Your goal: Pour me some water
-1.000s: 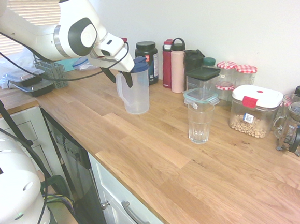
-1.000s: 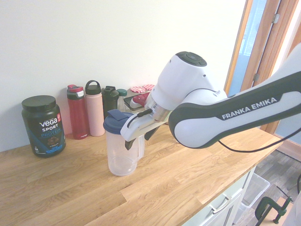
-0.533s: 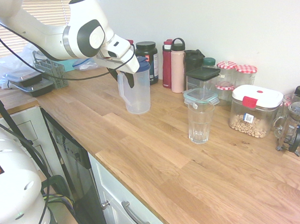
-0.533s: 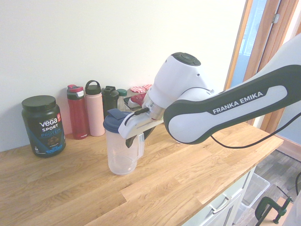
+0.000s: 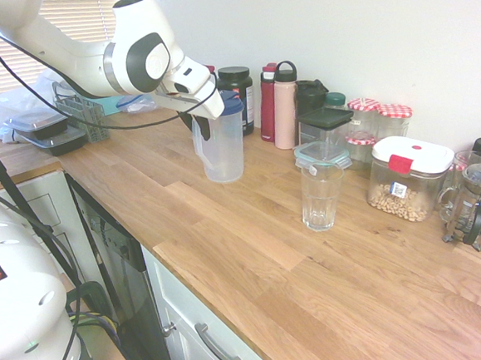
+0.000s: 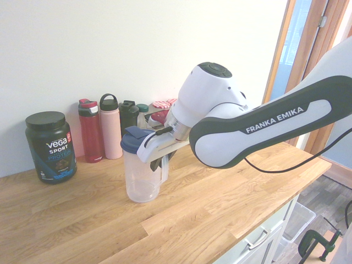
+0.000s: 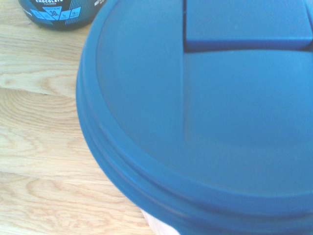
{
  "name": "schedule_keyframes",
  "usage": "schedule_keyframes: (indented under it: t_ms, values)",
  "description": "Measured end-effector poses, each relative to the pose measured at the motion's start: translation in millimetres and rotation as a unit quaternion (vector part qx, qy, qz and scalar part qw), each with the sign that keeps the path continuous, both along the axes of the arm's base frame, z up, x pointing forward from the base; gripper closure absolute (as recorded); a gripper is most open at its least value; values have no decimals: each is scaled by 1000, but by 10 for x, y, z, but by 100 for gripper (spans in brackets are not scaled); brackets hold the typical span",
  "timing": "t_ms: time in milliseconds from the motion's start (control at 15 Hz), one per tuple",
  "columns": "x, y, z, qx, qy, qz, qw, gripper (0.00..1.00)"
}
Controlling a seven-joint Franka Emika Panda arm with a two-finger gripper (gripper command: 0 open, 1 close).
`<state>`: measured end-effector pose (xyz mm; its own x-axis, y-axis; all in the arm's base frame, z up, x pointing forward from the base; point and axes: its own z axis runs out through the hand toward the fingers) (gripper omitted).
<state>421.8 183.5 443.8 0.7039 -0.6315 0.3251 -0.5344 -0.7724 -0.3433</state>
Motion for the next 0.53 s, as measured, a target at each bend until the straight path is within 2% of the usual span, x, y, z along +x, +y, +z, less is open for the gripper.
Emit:
schedule_keyframes:
  t_ms: [533]
  values:
    - [45,20,7,-4,-3,5,1000,100]
